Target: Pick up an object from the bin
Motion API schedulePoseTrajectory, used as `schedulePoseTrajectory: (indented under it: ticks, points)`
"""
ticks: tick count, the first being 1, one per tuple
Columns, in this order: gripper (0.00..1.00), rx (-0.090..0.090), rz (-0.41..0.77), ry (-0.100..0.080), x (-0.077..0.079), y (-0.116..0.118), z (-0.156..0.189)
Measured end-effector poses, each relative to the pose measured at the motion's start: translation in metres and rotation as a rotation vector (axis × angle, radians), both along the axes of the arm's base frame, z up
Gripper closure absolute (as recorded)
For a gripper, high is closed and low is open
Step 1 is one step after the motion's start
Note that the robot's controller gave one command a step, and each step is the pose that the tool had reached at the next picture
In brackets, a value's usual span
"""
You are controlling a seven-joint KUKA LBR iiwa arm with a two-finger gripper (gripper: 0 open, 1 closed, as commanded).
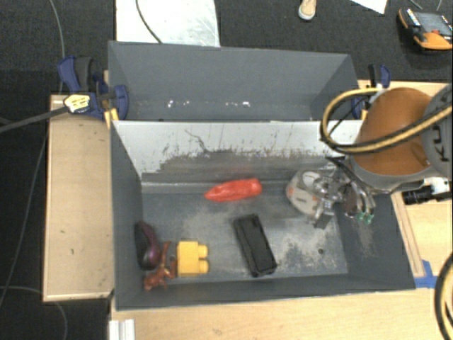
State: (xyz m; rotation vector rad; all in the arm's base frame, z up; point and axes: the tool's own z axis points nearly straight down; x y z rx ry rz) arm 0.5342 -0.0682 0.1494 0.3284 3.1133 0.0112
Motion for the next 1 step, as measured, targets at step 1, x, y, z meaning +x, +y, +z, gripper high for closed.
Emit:
schedulePoseTrajectory:
  ticks: [1]
  points:
    - [1.0,0.0,0.001,-0.001,0.0004,-0.0004,0.0296]
